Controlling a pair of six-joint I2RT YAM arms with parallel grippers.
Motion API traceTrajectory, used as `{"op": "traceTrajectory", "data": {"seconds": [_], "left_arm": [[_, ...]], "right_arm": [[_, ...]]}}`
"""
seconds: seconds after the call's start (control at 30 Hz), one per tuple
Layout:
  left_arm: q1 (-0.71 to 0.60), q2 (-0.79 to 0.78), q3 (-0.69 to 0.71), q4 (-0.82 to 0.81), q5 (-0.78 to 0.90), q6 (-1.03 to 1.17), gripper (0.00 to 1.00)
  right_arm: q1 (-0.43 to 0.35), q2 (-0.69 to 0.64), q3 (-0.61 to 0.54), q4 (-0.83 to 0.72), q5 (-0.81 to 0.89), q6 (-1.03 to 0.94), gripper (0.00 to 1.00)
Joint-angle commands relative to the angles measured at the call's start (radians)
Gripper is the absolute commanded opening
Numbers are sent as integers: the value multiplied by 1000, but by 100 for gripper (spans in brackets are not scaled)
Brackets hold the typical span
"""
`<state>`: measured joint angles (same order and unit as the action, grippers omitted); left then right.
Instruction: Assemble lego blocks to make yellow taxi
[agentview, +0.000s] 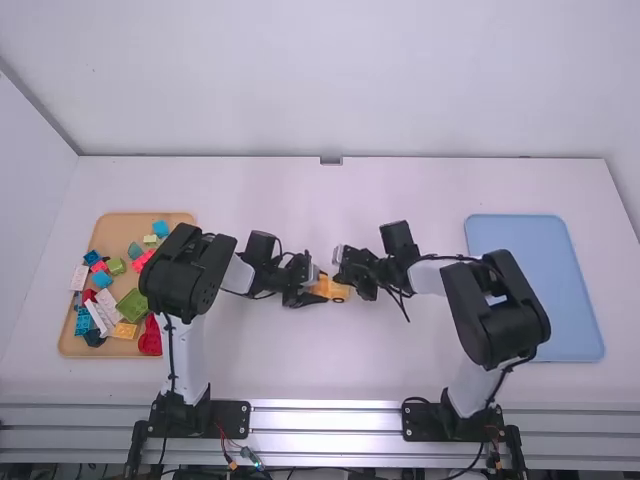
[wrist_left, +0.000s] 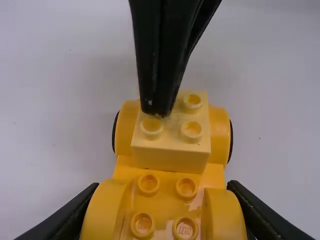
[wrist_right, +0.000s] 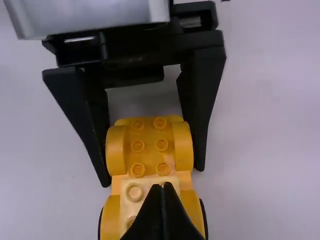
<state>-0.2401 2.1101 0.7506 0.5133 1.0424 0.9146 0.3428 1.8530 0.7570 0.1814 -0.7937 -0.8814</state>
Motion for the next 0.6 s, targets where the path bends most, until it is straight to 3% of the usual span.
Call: {"op": "traceTrajectory", "data": {"seconds": [0.0,0.1,0.17,0.23,0.27,0.4,0.57], "left_arm": [[4,16,-24,-26,-39,-10,44],[3,16,-24,-26,-39,-10,49],[4,16,-24,-26,-39,-10,49],[3,16,-24,-25,-39,-10,50],[5,16,-24,-23,-39,-10,53],[5,16,-24,24,-55,-74,64],[3,16,-25,85,-86,-151,90]], "right_arm": [[-31,5,-17,34,-47,40,2],[-58,-53,-14,65,-169,69,18],[-89,-88,-8,82,-198,117,37],[-114,-110,0,80,-191,167,81],[-126,-122,1,79,-180,196,98],[-171,-179,-1,16,-140,252,99],[-200,-179,-1,-15,-148,249,99]]}}
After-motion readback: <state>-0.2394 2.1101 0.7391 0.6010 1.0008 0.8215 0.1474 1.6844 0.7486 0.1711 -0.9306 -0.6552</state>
